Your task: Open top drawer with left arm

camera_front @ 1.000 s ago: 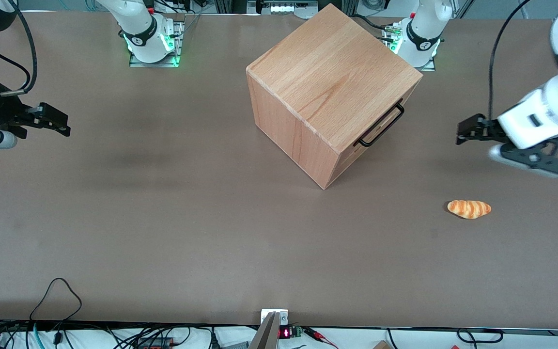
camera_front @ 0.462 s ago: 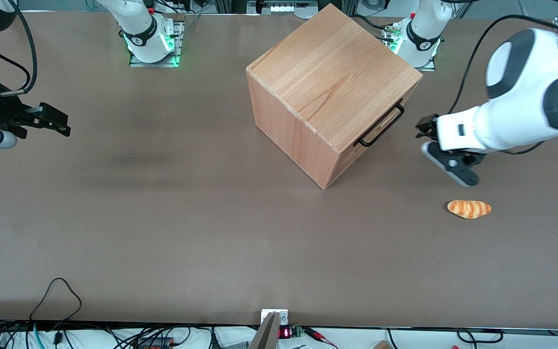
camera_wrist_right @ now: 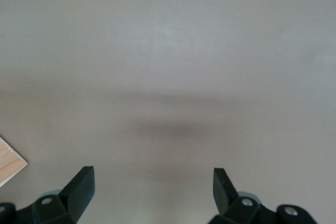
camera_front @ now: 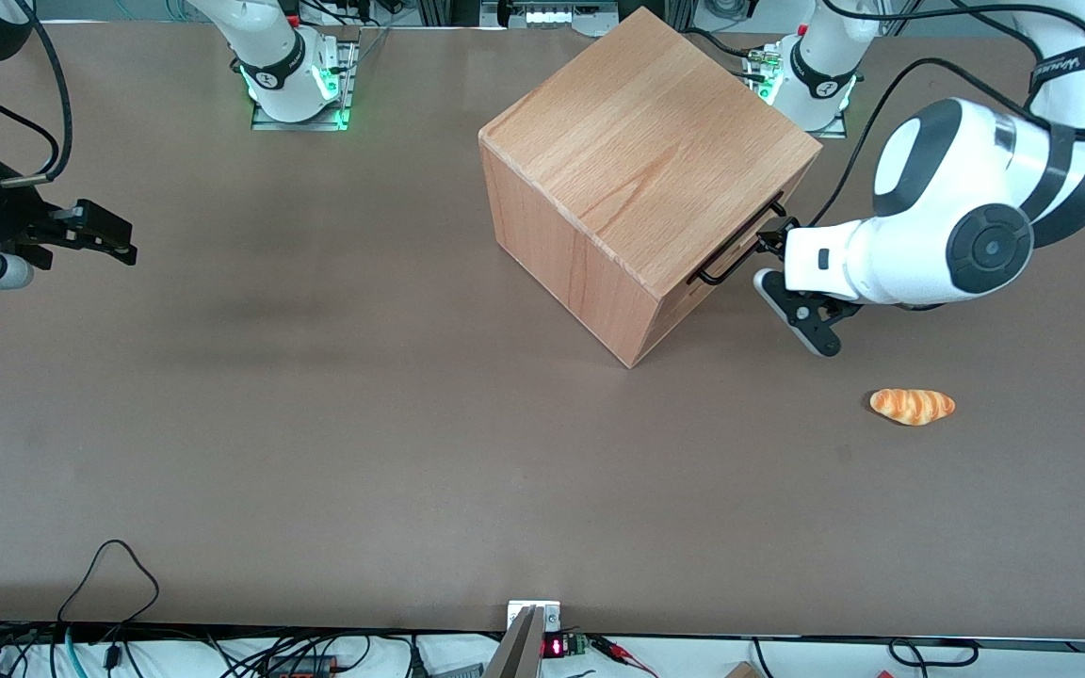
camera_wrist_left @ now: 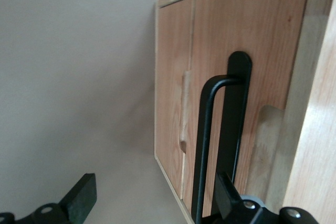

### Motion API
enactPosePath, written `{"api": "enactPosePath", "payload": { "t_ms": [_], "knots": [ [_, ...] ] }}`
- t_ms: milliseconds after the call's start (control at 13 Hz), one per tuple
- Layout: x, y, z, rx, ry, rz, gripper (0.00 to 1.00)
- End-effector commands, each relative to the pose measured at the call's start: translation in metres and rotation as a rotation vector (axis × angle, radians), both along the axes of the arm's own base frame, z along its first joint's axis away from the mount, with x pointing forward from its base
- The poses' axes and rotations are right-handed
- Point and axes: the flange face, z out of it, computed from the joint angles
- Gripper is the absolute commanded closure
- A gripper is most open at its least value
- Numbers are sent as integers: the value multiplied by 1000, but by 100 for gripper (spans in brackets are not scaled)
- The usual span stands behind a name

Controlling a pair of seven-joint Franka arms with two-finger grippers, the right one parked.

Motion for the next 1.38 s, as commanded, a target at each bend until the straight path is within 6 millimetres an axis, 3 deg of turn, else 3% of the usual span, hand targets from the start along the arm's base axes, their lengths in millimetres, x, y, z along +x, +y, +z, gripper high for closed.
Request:
{"api": "enactPosePath", "payload": {
  "t_ms": [0,1308],
  "knots": [
    [-2,2,-9,-55,15,-77,0],
    [-7,-14,-59,-100,101,-141,0]
  ]
}}
